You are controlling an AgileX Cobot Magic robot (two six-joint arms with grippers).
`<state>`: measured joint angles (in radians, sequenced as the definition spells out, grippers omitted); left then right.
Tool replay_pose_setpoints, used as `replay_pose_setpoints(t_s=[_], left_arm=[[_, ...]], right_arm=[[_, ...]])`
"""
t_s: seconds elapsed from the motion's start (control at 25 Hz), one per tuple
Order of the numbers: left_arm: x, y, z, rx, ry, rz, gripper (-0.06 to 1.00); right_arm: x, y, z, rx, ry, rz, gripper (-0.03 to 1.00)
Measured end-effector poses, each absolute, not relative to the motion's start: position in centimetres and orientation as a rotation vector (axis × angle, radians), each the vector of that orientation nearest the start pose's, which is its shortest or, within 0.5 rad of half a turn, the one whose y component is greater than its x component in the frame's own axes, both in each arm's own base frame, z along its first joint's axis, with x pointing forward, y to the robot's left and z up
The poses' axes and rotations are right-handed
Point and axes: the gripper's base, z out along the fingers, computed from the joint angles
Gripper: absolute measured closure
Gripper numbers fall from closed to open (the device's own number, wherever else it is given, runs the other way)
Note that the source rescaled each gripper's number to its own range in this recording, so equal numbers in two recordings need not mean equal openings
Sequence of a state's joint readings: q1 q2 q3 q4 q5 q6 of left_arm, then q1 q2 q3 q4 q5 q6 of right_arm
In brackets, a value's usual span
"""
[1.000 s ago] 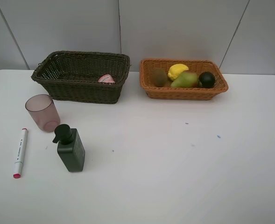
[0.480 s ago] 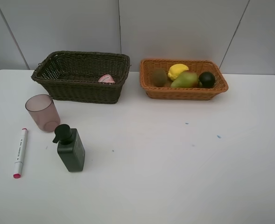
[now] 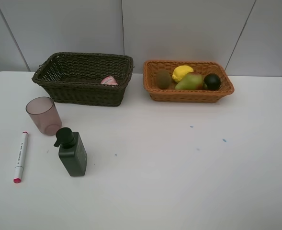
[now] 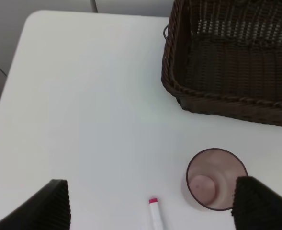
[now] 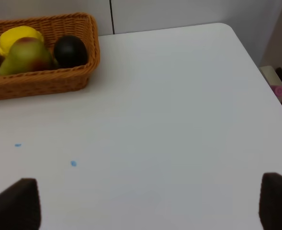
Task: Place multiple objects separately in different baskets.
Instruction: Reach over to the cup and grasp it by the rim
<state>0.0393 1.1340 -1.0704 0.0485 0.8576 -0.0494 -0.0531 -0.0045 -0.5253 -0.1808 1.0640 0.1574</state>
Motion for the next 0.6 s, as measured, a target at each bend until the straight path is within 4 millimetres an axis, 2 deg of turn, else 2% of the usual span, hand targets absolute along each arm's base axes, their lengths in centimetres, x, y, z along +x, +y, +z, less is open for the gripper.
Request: replay_pose_setpoints(t_s=[0.24,0.6], left_arm=[[26.5,1.1,31.6,-0.107,2.537,0.008,0.05],[29.4,1.0,27.1,-0.134,2.677,-0.031,0.05]], right_arm=[[-1.0,-1.4,28.5,0.223,1.996,-0.149,-0.03],[-1.0,-1.4,28.5,0.223,1.996,-0.149,-0.03]])
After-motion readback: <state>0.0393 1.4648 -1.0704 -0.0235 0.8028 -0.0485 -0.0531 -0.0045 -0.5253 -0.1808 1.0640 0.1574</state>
